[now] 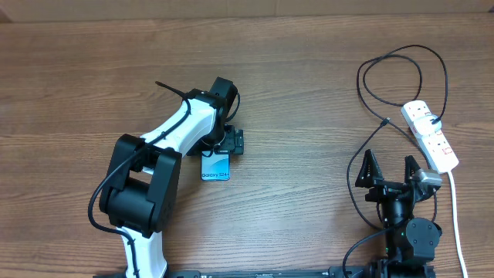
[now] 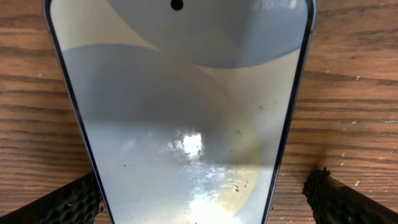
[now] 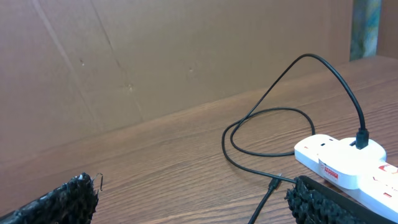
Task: Plug charger to phone and switch on socket
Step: 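Lower the left gripper and grasp the phone's bottom edge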
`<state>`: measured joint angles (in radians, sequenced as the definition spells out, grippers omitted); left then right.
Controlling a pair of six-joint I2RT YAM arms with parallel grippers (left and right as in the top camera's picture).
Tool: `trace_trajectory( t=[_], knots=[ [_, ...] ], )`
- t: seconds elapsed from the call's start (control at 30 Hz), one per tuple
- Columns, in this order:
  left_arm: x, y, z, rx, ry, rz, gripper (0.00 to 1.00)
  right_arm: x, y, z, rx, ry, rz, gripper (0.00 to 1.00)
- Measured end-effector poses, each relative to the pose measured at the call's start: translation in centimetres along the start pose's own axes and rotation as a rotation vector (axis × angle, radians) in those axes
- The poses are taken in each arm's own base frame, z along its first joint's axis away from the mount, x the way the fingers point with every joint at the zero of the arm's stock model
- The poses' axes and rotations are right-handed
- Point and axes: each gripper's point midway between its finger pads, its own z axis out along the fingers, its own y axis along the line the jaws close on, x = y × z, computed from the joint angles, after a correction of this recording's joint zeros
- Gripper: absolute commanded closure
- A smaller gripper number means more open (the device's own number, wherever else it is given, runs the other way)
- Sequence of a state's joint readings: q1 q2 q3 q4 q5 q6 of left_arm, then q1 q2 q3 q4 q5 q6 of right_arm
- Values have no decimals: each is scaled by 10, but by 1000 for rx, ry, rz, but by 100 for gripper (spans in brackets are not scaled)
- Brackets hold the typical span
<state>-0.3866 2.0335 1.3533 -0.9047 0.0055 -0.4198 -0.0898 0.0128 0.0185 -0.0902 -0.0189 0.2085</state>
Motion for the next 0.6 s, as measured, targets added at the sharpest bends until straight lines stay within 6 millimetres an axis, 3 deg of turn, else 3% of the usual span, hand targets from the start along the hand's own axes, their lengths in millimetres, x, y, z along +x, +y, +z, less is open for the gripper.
trace_trajectory(
  t=[0.3,0.6],
  knots=[
    [0,0,0,-1,-1,0,0,0,0,0,0,0,0,0],
    [2,-2,0,0,4,-25,11,0,0,0,0,0,0,0]
  ],
)
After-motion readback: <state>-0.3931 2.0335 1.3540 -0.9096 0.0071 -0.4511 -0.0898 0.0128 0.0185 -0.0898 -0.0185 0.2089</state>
